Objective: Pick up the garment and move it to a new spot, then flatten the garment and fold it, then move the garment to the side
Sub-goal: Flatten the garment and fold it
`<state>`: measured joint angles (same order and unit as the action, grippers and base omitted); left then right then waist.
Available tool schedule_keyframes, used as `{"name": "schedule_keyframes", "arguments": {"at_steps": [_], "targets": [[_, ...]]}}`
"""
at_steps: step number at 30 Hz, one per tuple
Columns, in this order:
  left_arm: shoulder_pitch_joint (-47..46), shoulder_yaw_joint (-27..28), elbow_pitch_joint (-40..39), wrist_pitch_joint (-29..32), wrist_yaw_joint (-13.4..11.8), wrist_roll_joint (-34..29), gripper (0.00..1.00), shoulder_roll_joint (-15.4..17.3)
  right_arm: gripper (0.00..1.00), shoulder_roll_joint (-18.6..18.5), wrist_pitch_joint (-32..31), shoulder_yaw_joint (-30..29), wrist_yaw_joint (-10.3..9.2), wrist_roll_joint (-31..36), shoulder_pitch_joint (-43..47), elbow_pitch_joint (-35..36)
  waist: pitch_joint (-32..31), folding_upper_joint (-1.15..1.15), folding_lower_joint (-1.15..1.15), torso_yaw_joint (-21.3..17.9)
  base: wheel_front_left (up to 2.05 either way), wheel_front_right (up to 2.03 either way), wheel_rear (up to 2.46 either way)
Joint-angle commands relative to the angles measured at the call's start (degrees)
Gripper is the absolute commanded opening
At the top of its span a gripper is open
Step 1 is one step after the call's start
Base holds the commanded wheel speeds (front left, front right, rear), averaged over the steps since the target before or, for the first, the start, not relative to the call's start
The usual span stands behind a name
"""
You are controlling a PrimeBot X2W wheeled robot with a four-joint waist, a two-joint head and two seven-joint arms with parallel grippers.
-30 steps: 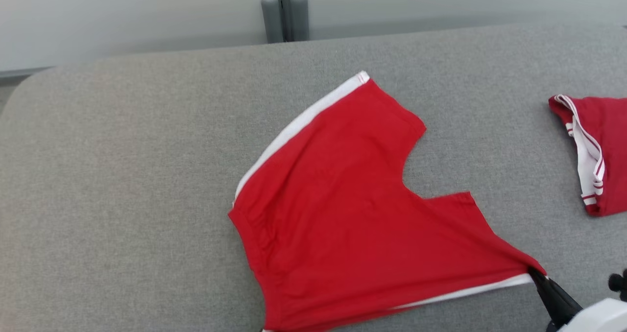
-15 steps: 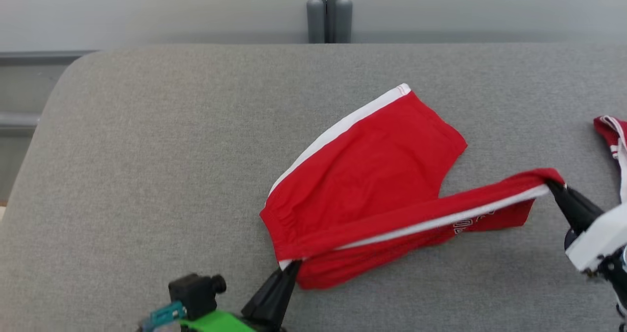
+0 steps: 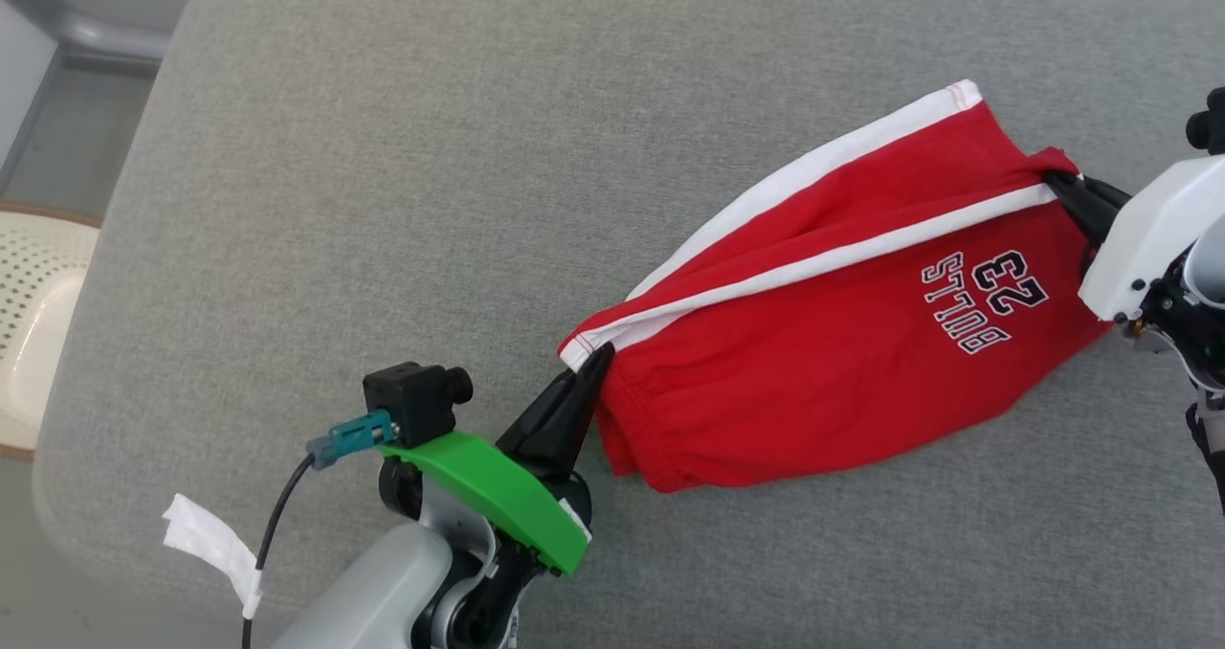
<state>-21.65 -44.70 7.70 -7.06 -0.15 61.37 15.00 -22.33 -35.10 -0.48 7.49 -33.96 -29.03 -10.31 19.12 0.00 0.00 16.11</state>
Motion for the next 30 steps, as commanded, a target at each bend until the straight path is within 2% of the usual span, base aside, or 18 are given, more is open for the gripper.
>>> {"name": "schedule_keyframes", "arguments": {"at_steps": [1, 6, 14, 15, 16, 17, 18, 22, 24, 30], "targets": [[-1.48, 0.1, 0.94, 0.23, 0.87, 0.72, 0.0, -1.0, 0.0, -0.29, -0.06, 0.27, 0.0, 0.84, -1.81, -1.6, 3.28, 0.0, 0.0, 3.92, 0.0, 0.0, 0.0], [-4.19, -0.5, 4.34, 0.82, 2.31, 0.8, 0.0, -2.8, 0.0, -0.9, -0.68, 2.6, 0.0, 2.36, -5.84, -5.68, 3.69, 0.0, 0.0, 4.86, 0.0, 0.0, 0.0], [-7.55, -0.61, 8.15, 0.82, 3.57, 1.1, 0.0, -5.28, 0.0, -2.02, -0.81, 3.25, 0.0, 4.15, -11.56, -9.99, 4.66, 0.0, 0.0, 6.0, 0.0, 0.0, 0.0], [-7.85, -0.72, 8.81, 0.84, 3.33, 0.82, 0.0, -5.54, 0.08, -2.09, -0.56, 3.26, 0.0, 4.37, -12.02, -10.45, 4.75, 0.0, 0.0, 6.06, 0.0, 0.0, 0.0], [-7.89, -0.59, 9.4, 0.66, 2.85, 0.86, 0.2, -5.92, 0.33, -2.23, -0.17, 3.24, 0.0, 4.82, -12.35, -10.75, 4.82, 0.0, 0.0, 6.09, 0.0, 0.0, 0.0], [-8.09, -0.6, 9.86, 0.54, 2.61, 0.77, 0.4, -6.2, 1.0, -2.3, 0.21, 3.47, 0.0, 5.1, -12.6, -10.96, 4.89, 0.0, 0.0, 6.07, 0.0, 0.0, 0.0], [-8.34, -0.7, 10.27, 0.49, 2.53, 0.47, 1.0, -6.39, 1.0, -2.25, 0.52, 3.53, 0.0, 5.23, -12.72, -11.38, 4.95, 0.0, 0.0, 6.0, 0.0, 0.0, 0.0], [-8.4, -0.76, 11.17, 0.27, 1.84, 0.07, 1.0, -6.37, 1.0, -1.92, 1.97, 4.3, 0.0, 5.18, -13.58, -11.73, 5.21, 0.0, 0.0, 5.59, 0.0, 0.0, 0.0], [-8.22, -0.11, 11.35, -0.59, 0.63, -0.23, 1.0, -6.06, 1.0, -2.42, 3.58, 4.4, 0.0, 4.54, -13.86, -10.87, 5.25, 0.0, 0.0, 5.33, 0.0, 0.0, 0.0], [-4.6, 0.7, 9.03, -4.39, -5.06, -4.0, 1.0, -3.68, 1.0, -6.67, 5.27, 10.11, 0.01, 5.42, -10.55, -4.63, 4.11, 0.0, 0.0, 3.81, 0.0, 0.0, 0.0]]}}
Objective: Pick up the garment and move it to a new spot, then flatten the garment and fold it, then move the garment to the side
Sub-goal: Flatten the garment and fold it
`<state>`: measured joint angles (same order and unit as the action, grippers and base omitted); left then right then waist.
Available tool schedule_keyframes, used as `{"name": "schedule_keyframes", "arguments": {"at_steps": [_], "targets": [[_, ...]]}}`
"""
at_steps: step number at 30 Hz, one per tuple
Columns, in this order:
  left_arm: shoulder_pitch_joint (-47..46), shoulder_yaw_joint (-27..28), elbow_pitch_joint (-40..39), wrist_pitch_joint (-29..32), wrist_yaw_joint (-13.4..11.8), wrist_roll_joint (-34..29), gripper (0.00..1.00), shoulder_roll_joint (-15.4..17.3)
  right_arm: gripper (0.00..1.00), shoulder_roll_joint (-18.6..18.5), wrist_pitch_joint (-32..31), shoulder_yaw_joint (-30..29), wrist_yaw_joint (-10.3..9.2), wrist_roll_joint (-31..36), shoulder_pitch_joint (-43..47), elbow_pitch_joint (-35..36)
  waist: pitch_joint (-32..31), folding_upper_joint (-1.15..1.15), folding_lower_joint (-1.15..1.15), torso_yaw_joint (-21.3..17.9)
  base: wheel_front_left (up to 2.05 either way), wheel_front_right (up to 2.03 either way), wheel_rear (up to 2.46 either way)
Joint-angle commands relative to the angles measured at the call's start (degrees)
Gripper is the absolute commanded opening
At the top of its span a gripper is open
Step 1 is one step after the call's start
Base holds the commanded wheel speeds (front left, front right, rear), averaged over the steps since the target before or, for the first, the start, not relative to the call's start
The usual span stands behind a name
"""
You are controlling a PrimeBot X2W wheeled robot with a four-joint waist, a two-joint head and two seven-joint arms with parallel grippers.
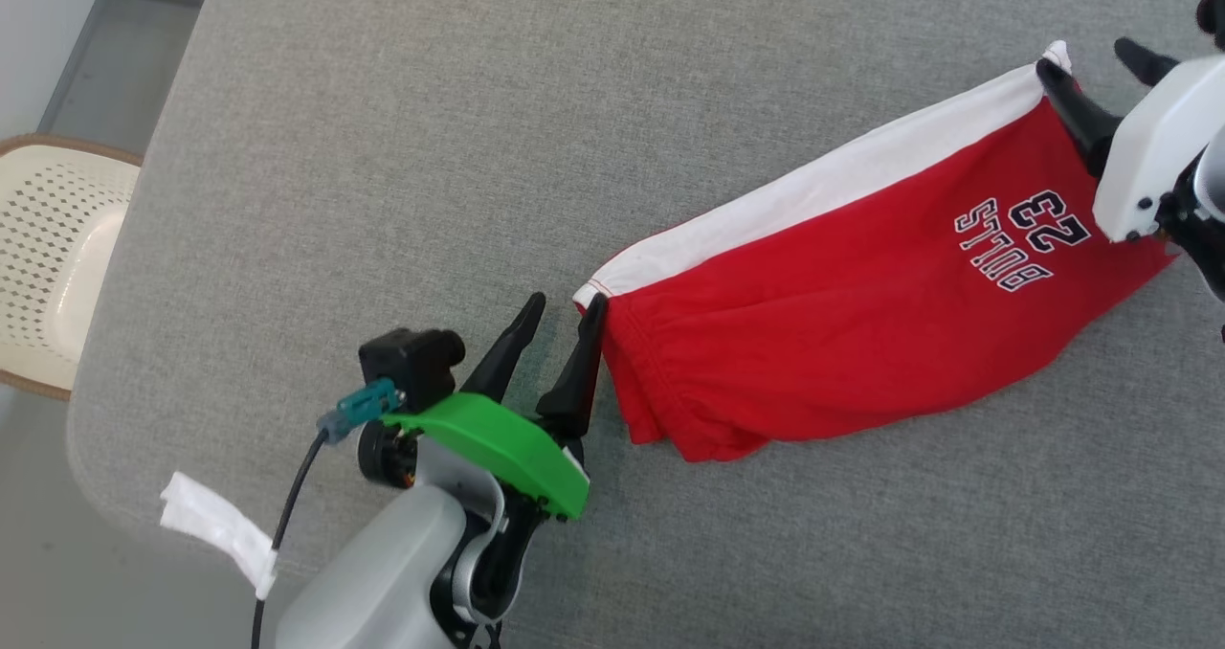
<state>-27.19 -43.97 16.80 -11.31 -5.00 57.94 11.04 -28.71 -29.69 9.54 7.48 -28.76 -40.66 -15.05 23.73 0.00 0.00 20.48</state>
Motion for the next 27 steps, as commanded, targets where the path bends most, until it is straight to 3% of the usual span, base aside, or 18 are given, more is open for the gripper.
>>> {"name": "schedule_keyframes", "arguments": {"at_steps": [1, 6, 11, 17, 22, 23, 24, 27], "targets": [[2.02, -0.28, -1.28, -0.61, -1.23, -1.24, 1.0, 0.93, 1.0, -1.82, -0.72, 1.47, 0.01, 0.57, 1.87, 1.69, -0.72, 0.0, 0.0, -0.91, 0.0, 0.0, 0.0], [7.5, -0.03, -7.72, -2.95, -6.93, -5.95, 1.0, 3.09, 1.0, -7.67, -4.87, 5.75, 0.01, 1.85, 5.95, 7.41, -1.12, 0.0, 0.0, -1.58, 0.0, 0.0, 0.0], [11.58, 2.28, -12.76, -3.95, -9.07, -12.35, 1.0, 1.72, 1.0, -9.58, -8.18, 4.6, 0.01, 2.41, 7.79, 8.27, 0.0, 0.0, 0.0, -0.38, 0.0, 0.0, 0.0], [14.92, 6.74, -14.76, -3.92, -5.36, -19.72, 1.0, -4.09, 1.0, -8.91, -11.35, 2.96, 0.01, 4.13, 7.81, 5.25, 1.8, 0.0, 0.0, 2.38, 0.0, 0.0, 0.0], [16.85, 10.18, -13.65, -3.91, -1.72, -24.67, 1.0, -6.82, 1.0, -5.8, -14.3, 2.88, 0.05, 1.79, 8.88, 1.52, 1.33, 0.0, 0.0, 3.4, 0.0, 0.0, 0.0], [17.29, 10.6, -13.25, -3.89, -1.19, -25.34, 1.0, -6.98, 0.34, -5.19, -13.8, 2.58, 0.08, 1.35, 9.1, 1.17, 0.88, 0.0, 0.0, 3.23, 0.0, 0.0, 0.0], [17.78, 11.32, -13.05, -3.89, -0.48, -26.05, 1.0, -7.25, 0.0, -4.53, -13.48, 2.05, 0.09, 0.92, 9.39, 0.73, 0.32, 0.0, 0.0, 2.88, 0.0, 0.0, 0.0], [19.28, 12.73, -11.4, -3.88, 1.04, -28.74, 1.0, -7.55, 0.0, -2.91, -12.59, 0.27, 0.07, -1.07, 10.84, -0.66, -2.13, 0.0, 0.0, 1.06, 0.0, 0.0, 0.0]]}}
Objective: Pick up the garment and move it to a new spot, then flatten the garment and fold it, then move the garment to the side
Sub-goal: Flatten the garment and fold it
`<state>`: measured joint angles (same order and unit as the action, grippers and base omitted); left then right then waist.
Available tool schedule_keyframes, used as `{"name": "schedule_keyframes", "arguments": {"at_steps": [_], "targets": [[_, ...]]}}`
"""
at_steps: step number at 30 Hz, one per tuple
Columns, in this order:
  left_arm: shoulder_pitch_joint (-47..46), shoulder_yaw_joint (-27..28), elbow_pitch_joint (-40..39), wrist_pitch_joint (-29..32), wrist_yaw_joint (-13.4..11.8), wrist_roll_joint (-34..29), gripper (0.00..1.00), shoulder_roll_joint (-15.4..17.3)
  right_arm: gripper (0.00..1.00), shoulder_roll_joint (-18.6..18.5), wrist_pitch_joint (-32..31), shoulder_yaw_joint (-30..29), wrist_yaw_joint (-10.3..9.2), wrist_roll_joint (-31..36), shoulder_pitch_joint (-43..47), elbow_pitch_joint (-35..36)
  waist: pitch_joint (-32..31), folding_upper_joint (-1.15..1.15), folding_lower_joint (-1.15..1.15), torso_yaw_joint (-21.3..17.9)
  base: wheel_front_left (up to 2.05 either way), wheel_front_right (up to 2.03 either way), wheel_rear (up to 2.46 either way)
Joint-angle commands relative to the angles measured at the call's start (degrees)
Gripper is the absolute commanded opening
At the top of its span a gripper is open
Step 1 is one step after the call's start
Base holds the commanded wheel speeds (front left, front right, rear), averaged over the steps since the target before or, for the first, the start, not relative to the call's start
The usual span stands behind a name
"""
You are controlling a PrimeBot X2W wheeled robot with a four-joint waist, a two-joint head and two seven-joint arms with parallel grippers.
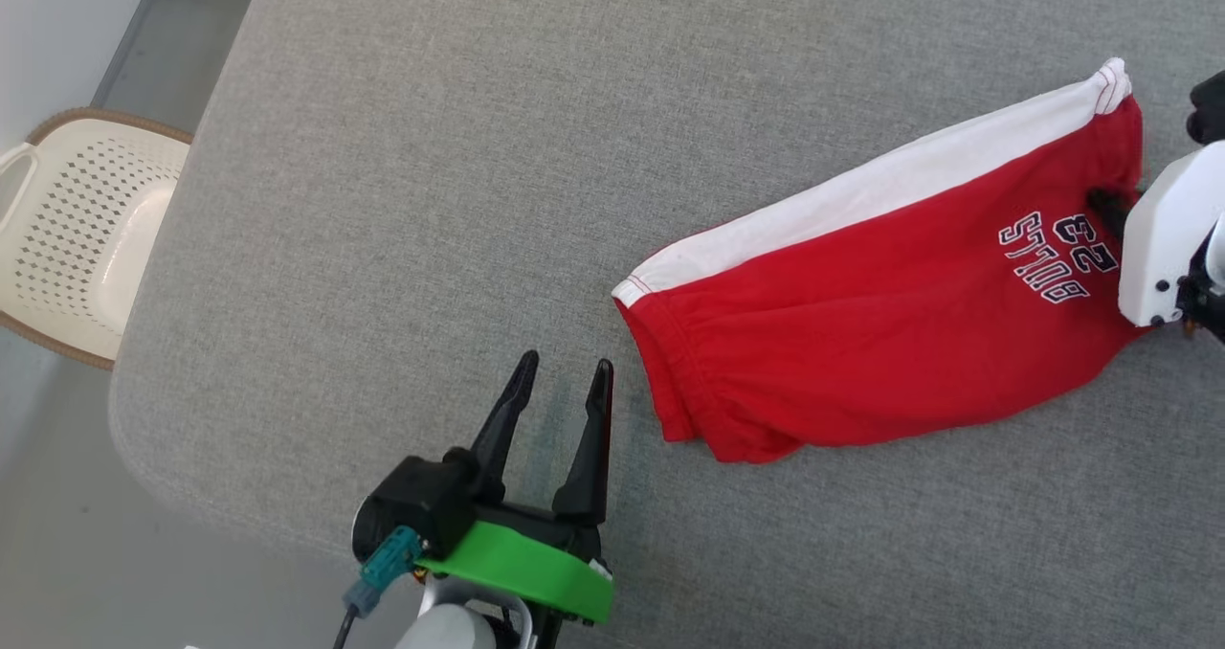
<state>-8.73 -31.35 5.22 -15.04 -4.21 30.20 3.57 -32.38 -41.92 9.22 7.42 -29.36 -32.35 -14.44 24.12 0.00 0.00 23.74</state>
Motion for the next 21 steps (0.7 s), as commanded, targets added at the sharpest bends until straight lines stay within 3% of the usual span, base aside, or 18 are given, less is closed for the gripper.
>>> {"name": "schedule_keyframes", "arguments": {"at_steps": [1, 9, 21], "targets": [[1.34, 0.77, 0.73, -0.16, 0.74, -1.82, 1.0, -0.1, 0.0, 1.03, -0.12, -0.28, 0.08, -0.99, 3.05, -1.79, -3.56, 0.0, 0.0, -3.04, 0.0, 0.0, 0.0], [6.19, 4.39, 4.21, -0.17, 4.29, -5.52, 1.0, -0.15, 0.0, 4.12, 1.8, -8.4, 0.02, -4.8, 6.05, -3.38, -11.0, 0.0, 0.0, -10.7, 0.0, 0.0, 0.0], [11.01, 8.34, 4.68, -0.17, 7.65, -9.32, 1.0, 0.12, 0.0, 10.11, 4.91, -20.08, 0.04, -6.58, 13.43, -6.7, -13.97, 0.0, 0.0, -16.83, 0.0, 0.0, 0.0]]}}
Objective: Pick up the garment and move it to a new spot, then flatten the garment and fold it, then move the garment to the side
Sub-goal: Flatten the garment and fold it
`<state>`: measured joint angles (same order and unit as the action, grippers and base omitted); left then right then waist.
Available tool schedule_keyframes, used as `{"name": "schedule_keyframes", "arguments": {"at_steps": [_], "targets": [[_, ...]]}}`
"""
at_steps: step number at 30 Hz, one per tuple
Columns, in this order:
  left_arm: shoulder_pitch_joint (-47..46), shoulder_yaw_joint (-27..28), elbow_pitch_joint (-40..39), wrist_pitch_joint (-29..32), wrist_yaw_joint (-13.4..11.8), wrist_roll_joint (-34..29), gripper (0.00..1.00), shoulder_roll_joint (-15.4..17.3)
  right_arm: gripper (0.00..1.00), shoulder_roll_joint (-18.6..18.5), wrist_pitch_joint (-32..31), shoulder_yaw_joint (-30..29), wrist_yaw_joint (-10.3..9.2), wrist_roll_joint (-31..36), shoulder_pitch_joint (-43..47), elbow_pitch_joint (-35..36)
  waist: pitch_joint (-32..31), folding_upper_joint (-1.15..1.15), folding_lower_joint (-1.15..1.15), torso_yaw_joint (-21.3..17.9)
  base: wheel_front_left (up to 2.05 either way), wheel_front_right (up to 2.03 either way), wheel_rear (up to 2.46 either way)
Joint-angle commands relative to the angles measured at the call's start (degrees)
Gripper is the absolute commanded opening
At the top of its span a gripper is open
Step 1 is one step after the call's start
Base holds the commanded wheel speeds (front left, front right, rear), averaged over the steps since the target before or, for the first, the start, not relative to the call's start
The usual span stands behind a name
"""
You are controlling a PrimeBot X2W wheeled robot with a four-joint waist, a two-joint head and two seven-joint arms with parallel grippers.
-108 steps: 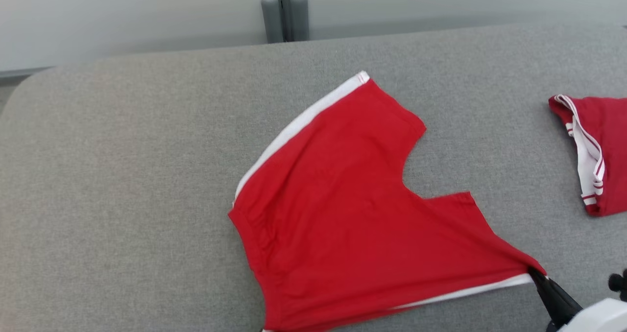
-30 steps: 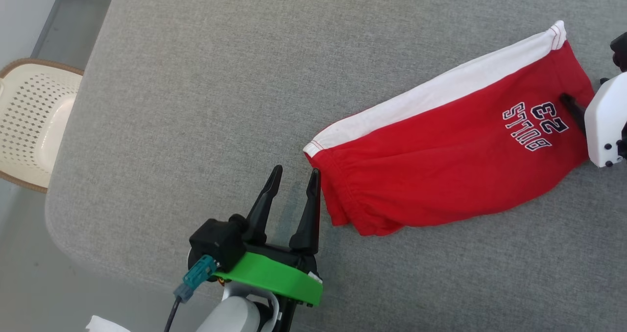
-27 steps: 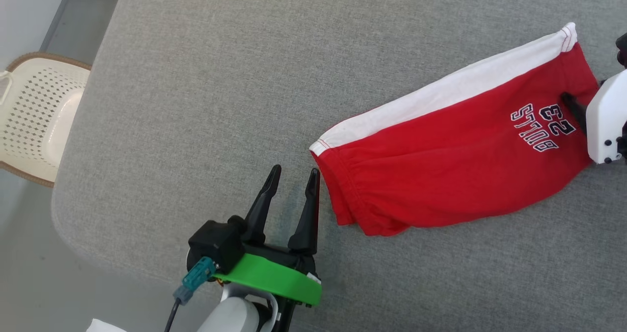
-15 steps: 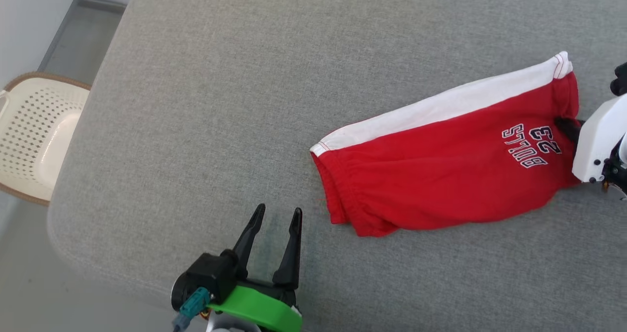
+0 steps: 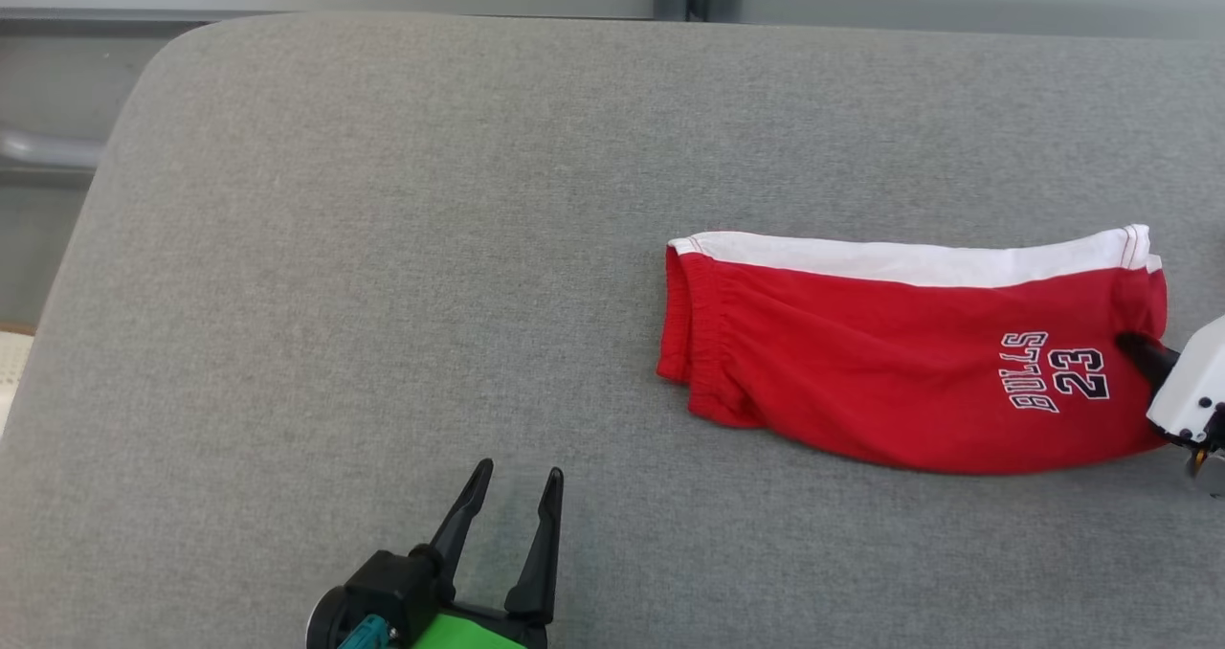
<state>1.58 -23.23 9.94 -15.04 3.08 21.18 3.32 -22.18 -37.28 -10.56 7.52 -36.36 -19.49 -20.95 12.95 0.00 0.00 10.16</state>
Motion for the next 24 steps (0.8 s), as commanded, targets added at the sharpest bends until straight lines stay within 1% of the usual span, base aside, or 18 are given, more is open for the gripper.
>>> {"name": "schedule_keyframes", "arguments": {"at_steps": [1, 5, 8, 10, 14, 16, 19, 21, 24], "targets": [[1.14, 0.5, 0.02, -0.17, 0.54, -0.52, 1.0, 0.35, 0.0, 0.3, 0.8, -1.16, -0.06, 0.65, 0.75, -1.01, -3.04, 0.0, 0.0, -3.53, 0.0, 0.0, 0.0], [2.12, 1.15, -0.22, -0.17, 0.64, -1.01, 1.0, 0.16, 0.0, -0.07, 2.32, -4.23, -0.06, 1.29, -0.02, -2.35, -3.39, 0.0, 0.0, -4.27, 0.0, 0.0, 0.0], [2.36, 1.18, -0.32, -0.17, 0.86, -0.76, 1.0, -0.05, 0.0, -0.76, 2.46, -4.91, -0.03, 1.14, -0.7, -0.5, -3.43, 0.0, 0.0, -4.55, 0.0, 0.0, 0.0], [2.53, 1.04, -0.23, -0.17, 0.85, -0.62, 1.0, -0.14, 0.0, -0.88, 1.36, -4.1, -0.02, 0.44, -0.91, 2.24, -3.56, 0.0, 0.0, -4.78, 0.0, 0.0, 0.0], [2.67, 1.09, 0.04, -0.17, 0.48, -0.25, 1.0, -0.29, 0.0, 0.44, -2.2, -0.99, -0.02, -1.38, -1.51, 9.81, -3.81, 0.0, 0.0, -5.33, 0.0, 0.0, 0.0], [2.4, 1.11, 0.38, -0.17, 0.44, -0.08, 1.0, -0.34, 0.0, 2.01, -4.01, 1.53, -0.02, -1.45, -1.79, 13.17, -4.07, 0.0, 0.0, -5.43, 0.0, 0.0, 0.0], [1.72, 1.15, 0.8, -0.17, 0.64, 0.38, 1.0, -0.38, 0.0, 5.7, -6.44, 6.43, -0.02, -0.4, -2.1, 16.59, -4.34, 0.0, 0.0, -5.33, 0.0, 0.0, 0.0], [1.15, 1.15, 0.92, -0.17, 0.67, 0.67, 1.0, -0.4, 0.0, 9.12, -6.95, 9.31, -0.02, 0.65, -2.92, 17.28, -4.35, 0.0, 0.0, -5.18, 0.0, 0.0, 0.0], [0.58, 0.74, 1.2, -0.17, 0.33, 0.93, 1.0, -0.4, 0.0, 13.8, -6.2, 12.58, -0.02, 3.08, -4.09, 15.46, -4.13, 0.0, 0.0, -4.63, 0.0, 0.0, 0.0]]}}
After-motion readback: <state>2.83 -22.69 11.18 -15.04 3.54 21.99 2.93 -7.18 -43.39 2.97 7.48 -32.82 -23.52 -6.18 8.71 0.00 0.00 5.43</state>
